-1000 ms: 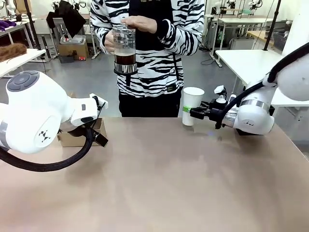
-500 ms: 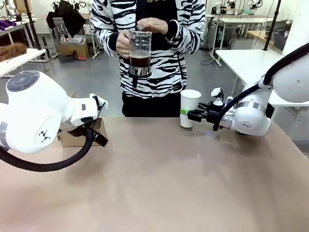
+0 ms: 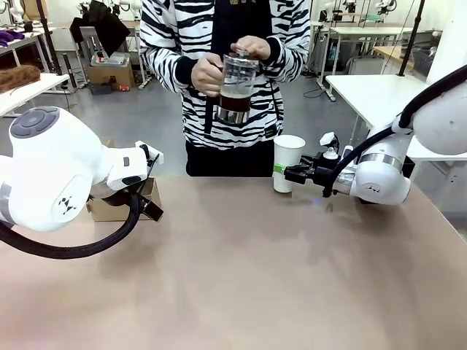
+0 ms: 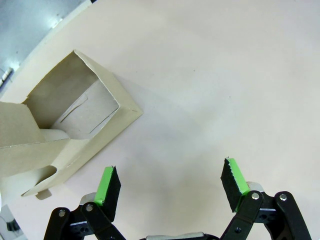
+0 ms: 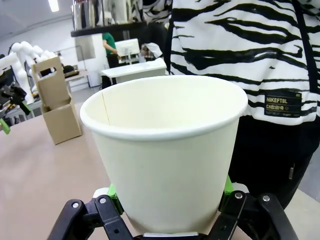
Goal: Pour a drink into a cup and package it in a carrier.
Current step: When a person places the Paper Cup Lid on the 600 ml Paper Cup , lift the 600 ml Paper Cup.
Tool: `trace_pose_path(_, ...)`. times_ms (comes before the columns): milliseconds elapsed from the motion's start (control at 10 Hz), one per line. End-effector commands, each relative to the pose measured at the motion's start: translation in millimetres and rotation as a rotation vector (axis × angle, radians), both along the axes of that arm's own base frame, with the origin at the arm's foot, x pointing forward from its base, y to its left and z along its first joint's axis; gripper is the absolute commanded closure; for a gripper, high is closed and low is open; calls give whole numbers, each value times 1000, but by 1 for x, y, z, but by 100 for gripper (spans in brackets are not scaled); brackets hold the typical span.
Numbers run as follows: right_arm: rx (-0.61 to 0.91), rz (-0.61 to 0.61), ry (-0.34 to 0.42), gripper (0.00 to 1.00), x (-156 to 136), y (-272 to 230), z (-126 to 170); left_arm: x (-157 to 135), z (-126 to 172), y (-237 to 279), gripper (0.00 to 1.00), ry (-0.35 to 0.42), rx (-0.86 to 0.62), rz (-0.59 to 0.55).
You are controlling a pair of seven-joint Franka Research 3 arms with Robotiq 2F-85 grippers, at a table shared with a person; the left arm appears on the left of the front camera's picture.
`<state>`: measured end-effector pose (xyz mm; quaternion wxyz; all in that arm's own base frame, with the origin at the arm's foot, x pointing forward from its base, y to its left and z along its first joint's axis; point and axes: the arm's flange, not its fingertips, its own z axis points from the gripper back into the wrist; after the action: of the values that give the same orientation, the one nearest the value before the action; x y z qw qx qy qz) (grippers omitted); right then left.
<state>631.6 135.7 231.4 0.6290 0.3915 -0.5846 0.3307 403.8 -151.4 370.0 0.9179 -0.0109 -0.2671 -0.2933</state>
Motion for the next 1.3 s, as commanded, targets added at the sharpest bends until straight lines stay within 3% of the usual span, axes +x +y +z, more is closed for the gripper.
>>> trace_pose_path(0, 11, -1, 8, 19, 1, 1, 2, 0, 0, 0, 0, 0, -2, -1)
trace_pose_path(1200, 11, -1, 8, 19, 1, 1, 2, 0, 0, 0, 0, 0, -2, -1)
